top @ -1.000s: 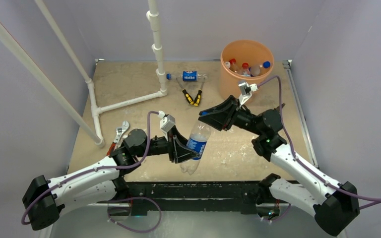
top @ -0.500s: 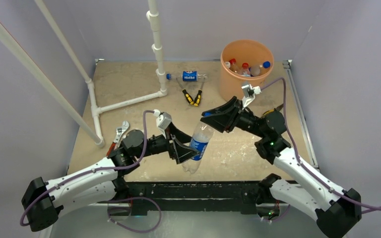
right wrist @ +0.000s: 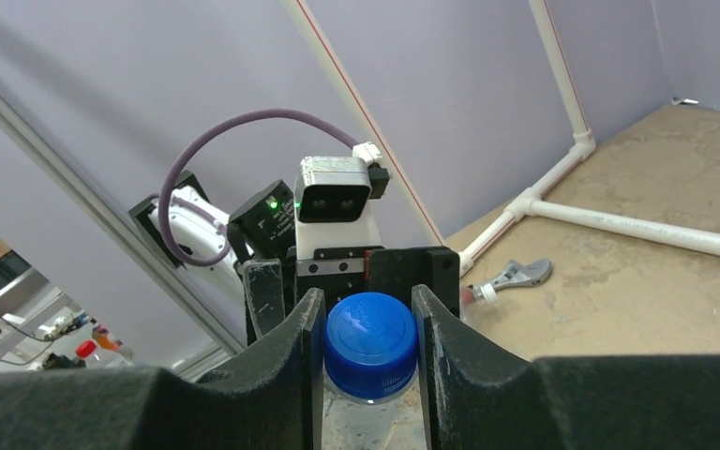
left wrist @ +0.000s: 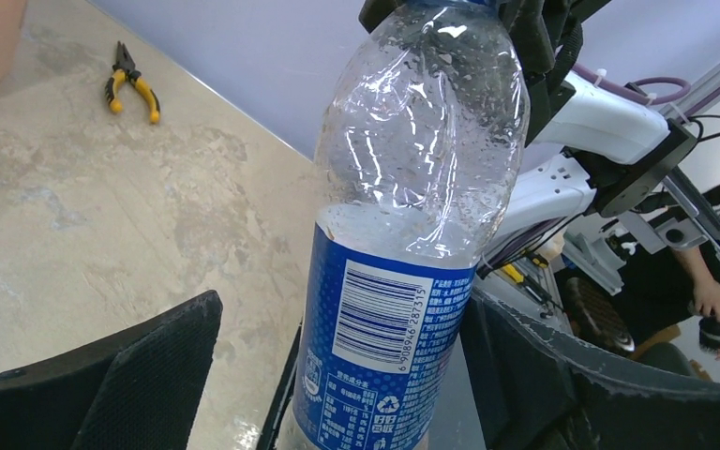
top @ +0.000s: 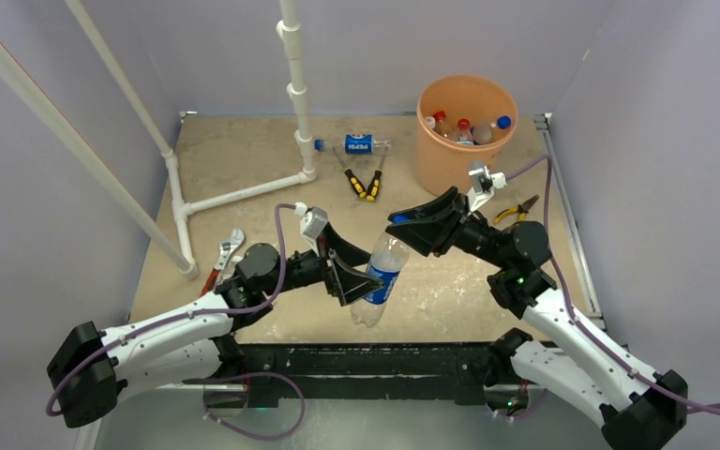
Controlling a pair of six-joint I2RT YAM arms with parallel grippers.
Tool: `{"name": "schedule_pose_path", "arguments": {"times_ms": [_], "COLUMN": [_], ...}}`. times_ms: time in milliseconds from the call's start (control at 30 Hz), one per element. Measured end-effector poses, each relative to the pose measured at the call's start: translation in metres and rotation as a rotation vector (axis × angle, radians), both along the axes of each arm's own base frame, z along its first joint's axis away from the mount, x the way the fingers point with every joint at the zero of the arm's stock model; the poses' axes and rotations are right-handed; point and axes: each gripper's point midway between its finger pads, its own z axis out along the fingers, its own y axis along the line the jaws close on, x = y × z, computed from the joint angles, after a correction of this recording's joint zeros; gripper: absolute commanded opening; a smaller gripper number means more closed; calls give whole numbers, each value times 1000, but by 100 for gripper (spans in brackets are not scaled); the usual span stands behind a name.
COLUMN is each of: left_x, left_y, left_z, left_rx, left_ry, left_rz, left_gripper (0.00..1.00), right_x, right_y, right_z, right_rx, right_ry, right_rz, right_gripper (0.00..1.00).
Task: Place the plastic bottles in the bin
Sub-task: Place the plastic bottle in the trash bin.
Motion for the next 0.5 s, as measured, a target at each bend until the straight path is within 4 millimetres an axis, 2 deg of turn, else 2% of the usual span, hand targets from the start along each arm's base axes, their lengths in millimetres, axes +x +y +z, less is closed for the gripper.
{"name": "schedule_pose_path", "arguments": {"times_ms": [100,300,500], "left_x": [0,-5,-11], "left_y": [-3,-12,-17], "left_z": [-1,-2,2], "left_rx": [-7,-27,-56], "left_ry": [11,21,23], "left_rz": [-11,-67,-118], "left_gripper": [94,69,38], "right_x": [-1,-6,-2], "right_y": [-2,-12,-13], "right_z": [0,-1,-4], "right_rx": [8,42,37], "right_ry": [1,-11,2], "right_rz": [-6,-47,-65], "right_gripper": [0,0,0]}}
